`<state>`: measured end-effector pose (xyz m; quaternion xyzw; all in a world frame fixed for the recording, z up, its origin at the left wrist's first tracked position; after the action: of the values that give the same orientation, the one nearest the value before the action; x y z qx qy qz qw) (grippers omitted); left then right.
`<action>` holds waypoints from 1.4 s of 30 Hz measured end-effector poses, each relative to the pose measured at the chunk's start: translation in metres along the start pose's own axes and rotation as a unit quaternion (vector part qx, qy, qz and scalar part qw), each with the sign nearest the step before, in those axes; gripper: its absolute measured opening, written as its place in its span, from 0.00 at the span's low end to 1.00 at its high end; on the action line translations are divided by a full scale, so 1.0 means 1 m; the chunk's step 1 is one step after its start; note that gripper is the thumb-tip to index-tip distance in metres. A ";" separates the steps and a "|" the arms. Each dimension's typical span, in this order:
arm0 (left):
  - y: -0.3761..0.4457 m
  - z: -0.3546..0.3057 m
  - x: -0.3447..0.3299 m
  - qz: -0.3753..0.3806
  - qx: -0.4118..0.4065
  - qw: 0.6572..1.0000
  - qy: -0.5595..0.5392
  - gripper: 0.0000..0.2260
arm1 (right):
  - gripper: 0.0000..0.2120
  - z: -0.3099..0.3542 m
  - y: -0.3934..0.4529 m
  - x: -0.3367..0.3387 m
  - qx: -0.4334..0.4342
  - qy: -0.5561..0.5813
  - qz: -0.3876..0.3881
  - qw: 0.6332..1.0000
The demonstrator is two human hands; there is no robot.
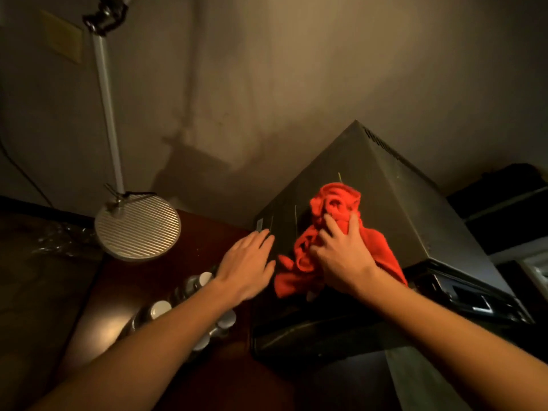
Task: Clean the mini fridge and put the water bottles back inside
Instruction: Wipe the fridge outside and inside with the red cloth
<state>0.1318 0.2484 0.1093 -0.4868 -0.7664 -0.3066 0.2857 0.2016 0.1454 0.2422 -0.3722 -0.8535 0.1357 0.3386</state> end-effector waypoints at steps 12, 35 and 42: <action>0.013 0.005 0.006 -0.053 0.015 0.998 -0.018 0.27 | 0.19 -0.049 0.032 0.019 -0.077 -0.024 -0.030 0.996; 0.033 0.039 -0.008 -0.054 0.028 0.998 -0.026 0.25 | 0.18 -0.097 0.090 0.022 -0.094 -0.011 -0.078 0.992; 0.035 0.064 -0.009 -0.065 0.055 0.996 -0.003 0.25 | 0.31 -0.062 0.126 0.001 -0.056 0.002 -0.027 0.998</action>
<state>0.1581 0.3031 0.0678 -0.4201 -0.8129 -0.2810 0.2894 0.3110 0.2312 0.2273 -0.3678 -0.8687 0.0784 0.3223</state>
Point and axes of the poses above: each hand's wrist, its own y-axis towards the middle knuckle, its own x-axis out of the back of the hand, z = x × y, the point moved 4 cm from there along y, towards the middle knuckle, and after that the axes turned 3 degrees about x, right-handed, at the moved point
